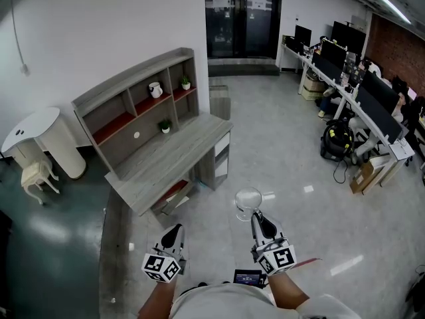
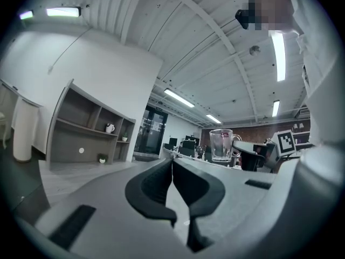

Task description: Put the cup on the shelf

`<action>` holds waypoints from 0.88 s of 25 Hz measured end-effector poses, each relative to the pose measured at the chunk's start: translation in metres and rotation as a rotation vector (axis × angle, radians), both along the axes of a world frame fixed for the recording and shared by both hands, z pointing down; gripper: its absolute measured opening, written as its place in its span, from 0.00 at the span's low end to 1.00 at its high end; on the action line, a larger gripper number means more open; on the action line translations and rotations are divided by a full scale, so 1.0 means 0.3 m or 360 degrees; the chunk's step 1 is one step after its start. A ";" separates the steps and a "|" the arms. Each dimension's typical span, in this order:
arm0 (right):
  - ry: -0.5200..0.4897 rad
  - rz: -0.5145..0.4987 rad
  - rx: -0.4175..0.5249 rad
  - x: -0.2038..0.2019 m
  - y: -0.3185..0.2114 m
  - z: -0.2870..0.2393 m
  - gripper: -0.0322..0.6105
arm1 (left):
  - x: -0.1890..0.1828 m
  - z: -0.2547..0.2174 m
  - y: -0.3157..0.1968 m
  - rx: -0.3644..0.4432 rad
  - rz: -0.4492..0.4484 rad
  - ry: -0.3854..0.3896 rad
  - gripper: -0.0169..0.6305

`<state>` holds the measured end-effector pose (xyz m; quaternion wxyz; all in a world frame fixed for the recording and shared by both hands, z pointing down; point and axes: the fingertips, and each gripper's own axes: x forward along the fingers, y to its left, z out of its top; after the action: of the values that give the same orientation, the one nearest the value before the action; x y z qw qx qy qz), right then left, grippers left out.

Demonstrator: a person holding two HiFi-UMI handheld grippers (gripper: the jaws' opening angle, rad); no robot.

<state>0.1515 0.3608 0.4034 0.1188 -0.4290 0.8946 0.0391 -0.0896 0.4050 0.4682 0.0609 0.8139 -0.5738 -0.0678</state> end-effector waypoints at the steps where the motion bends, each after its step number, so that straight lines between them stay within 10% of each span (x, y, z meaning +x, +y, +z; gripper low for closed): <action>1: -0.0004 0.0003 0.0001 0.010 -0.003 0.000 0.12 | 0.007 -0.001 -0.001 0.0002 0.0000 0.0003 0.05; 22: 0.0018 -0.0019 0.0009 0.193 -0.046 0.030 0.12 | 0.183 -0.013 -0.046 0.0015 -0.0017 -0.0060 0.05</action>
<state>0.2093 0.3470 0.4123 0.1151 -0.4232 0.8977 0.0434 -0.0348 0.3914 0.4644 0.0458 0.8123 -0.5788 -0.0556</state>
